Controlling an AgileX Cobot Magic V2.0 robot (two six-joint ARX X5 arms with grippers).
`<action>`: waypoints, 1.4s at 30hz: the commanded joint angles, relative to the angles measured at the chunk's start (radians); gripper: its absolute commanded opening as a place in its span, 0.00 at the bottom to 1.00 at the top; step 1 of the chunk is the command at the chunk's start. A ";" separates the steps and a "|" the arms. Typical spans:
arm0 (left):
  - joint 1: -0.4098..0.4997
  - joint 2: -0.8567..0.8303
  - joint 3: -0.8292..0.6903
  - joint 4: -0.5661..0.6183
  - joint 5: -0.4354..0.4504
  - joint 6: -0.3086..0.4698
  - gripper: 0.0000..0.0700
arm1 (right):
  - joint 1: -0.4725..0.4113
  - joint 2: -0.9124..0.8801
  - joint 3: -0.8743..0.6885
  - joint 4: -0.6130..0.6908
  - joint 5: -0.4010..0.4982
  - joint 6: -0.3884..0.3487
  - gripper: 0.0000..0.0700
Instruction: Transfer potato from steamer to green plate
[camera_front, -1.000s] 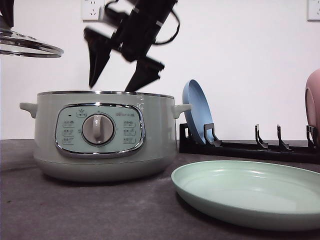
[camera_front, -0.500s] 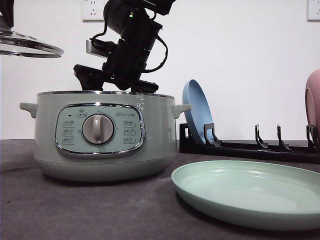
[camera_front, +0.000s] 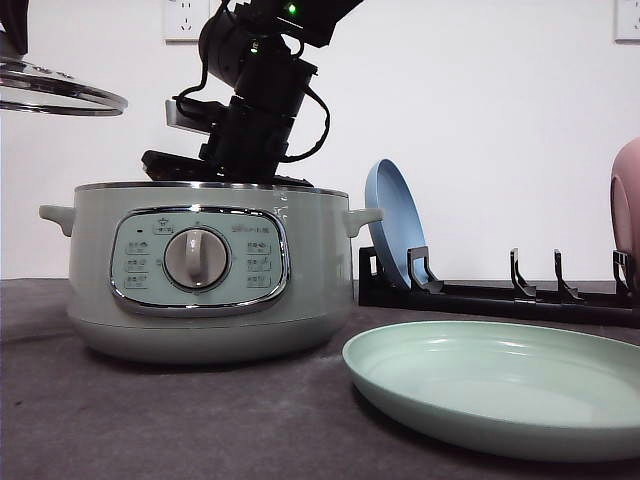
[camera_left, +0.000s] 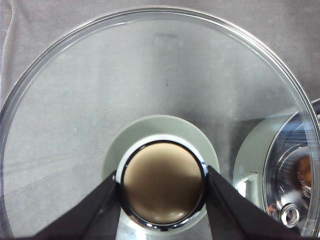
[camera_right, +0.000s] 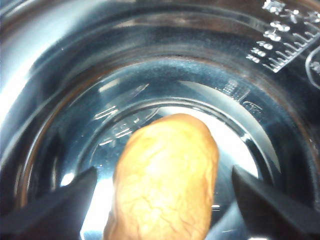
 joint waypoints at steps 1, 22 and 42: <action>0.003 -0.009 0.046 0.033 0.003 -0.002 0.00 | 0.011 0.027 0.029 -0.003 0.000 -0.008 0.59; 0.003 -0.009 0.046 0.033 0.035 -0.002 0.00 | -0.006 -0.078 0.029 -0.043 -0.078 -0.029 0.23; -0.016 -0.009 0.046 0.033 0.103 -0.003 0.00 | -0.111 -0.485 -0.004 -0.300 -0.071 -0.060 0.24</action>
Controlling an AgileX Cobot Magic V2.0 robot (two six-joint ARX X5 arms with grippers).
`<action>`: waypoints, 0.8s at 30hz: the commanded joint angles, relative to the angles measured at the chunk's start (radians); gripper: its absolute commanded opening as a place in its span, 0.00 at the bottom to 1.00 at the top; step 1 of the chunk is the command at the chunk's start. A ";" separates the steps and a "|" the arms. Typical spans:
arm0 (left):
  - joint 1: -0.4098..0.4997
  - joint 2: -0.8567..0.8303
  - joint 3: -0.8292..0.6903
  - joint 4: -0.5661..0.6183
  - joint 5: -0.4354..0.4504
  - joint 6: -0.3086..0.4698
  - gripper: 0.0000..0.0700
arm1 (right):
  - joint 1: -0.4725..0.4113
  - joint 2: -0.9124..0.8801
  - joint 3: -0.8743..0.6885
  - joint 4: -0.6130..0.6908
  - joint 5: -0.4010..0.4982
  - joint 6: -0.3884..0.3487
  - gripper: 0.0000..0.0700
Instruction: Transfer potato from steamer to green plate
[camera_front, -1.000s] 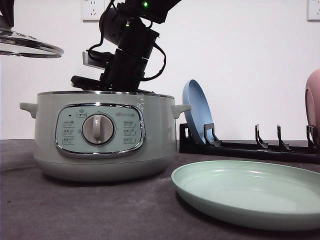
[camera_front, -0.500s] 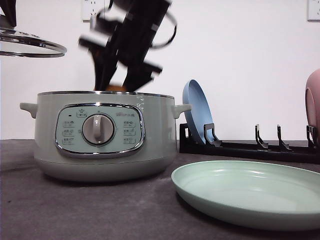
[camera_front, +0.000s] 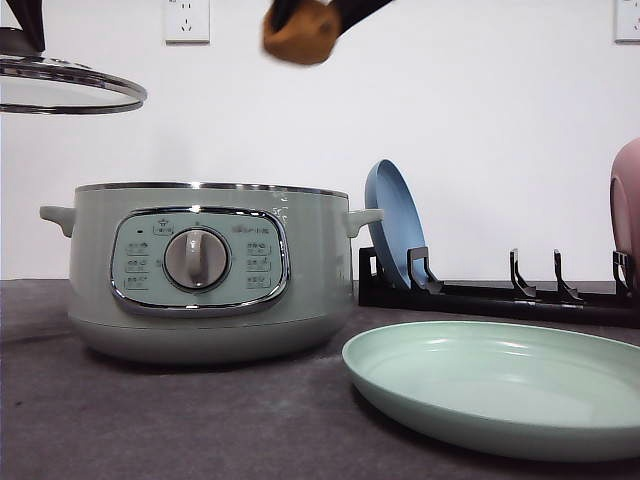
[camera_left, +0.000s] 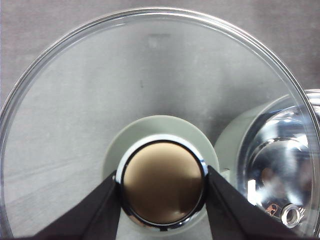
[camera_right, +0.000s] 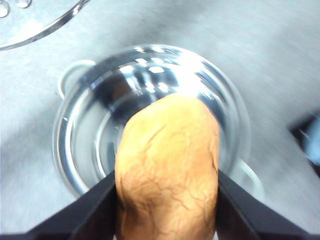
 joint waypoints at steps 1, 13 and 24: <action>-0.008 -0.009 0.046 0.032 0.011 -0.003 0.00 | -0.005 -0.014 -0.019 -0.007 0.004 -0.013 0.24; -0.099 -0.009 0.046 0.032 0.061 -0.005 0.00 | -0.074 -0.401 -0.602 0.198 0.009 0.020 0.24; -0.258 -0.009 0.045 0.030 0.064 -0.005 0.00 | -0.078 -0.606 -1.006 0.361 0.027 0.127 0.24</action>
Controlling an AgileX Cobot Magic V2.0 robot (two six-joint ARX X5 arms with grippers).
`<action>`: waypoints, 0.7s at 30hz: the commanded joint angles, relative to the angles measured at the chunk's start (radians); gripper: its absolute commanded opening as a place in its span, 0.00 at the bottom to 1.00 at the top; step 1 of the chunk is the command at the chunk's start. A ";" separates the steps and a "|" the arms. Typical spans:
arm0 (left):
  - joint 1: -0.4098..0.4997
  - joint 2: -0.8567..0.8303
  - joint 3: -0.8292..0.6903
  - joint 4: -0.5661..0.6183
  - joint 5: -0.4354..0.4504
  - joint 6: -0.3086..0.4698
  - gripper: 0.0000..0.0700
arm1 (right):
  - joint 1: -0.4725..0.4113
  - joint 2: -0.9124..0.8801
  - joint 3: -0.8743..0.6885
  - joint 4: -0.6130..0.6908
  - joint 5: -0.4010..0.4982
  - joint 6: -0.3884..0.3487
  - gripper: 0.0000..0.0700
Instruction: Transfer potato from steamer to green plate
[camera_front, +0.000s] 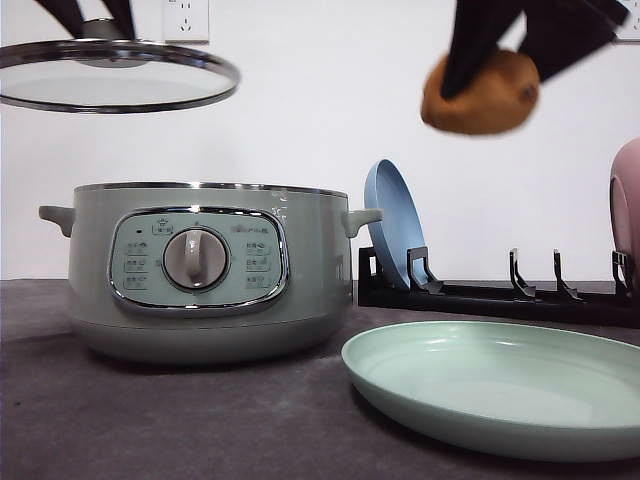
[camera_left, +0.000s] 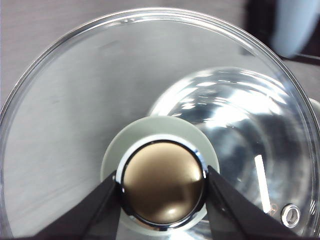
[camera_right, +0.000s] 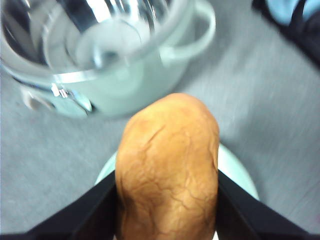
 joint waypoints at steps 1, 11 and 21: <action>-0.023 -0.009 0.046 0.029 0.008 -0.004 0.00 | 0.004 0.002 -0.034 0.031 0.003 0.040 0.24; -0.116 -0.009 0.046 0.022 0.008 -0.003 0.00 | 0.006 0.003 -0.323 0.313 0.015 0.204 0.24; -0.147 -0.009 0.045 0.022 0.008 -0.003 0.00 | 0.009 0.079 -0.451 0.448 0.028 0.267 0.26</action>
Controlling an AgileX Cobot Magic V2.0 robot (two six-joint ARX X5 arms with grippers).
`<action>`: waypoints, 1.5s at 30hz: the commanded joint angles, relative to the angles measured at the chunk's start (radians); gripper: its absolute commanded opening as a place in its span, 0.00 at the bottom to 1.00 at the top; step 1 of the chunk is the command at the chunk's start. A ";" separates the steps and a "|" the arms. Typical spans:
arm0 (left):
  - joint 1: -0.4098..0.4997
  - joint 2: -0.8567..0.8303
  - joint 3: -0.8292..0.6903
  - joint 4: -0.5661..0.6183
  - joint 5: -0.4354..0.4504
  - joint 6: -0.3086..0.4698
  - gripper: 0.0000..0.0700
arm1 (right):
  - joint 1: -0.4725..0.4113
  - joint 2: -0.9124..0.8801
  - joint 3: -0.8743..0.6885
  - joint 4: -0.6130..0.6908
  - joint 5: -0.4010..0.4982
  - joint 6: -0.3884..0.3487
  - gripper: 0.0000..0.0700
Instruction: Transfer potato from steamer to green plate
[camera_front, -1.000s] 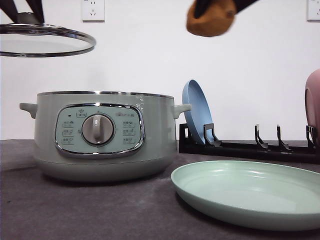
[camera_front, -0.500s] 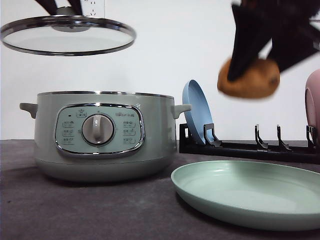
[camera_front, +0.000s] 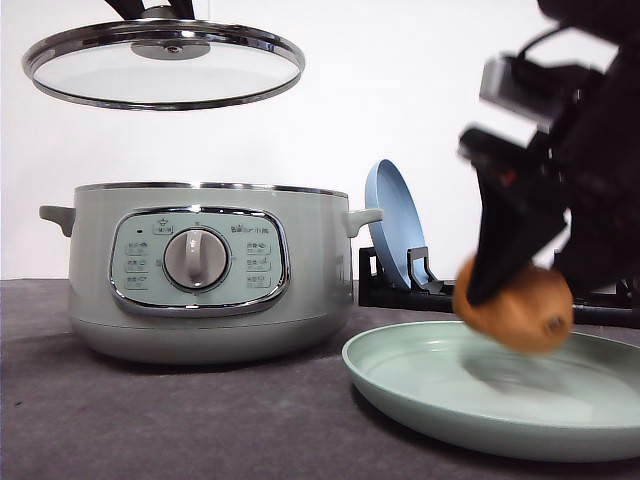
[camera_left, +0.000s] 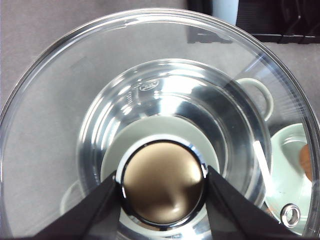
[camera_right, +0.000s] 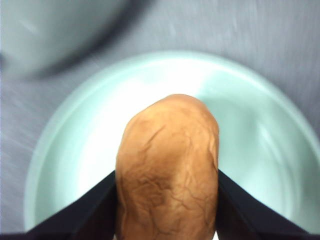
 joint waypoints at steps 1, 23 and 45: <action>-0.010 -0.009 0.045 0.027 0.007 -0.003 0.00 | 0.011 0.033 0.003 0.011 0.003 0.019 0.28; -0.076 -0.008 -0.007 0.011 0.006 0.001 0.00 | 0.021 0.009 0.039 0.004 0.053 0.003 0.80; -0.082 0.029 -0.142 0.142 -0.009 0.034 0.00 | 0.020 -0.280 0.223 -0.127 0.108 -0.065 0.80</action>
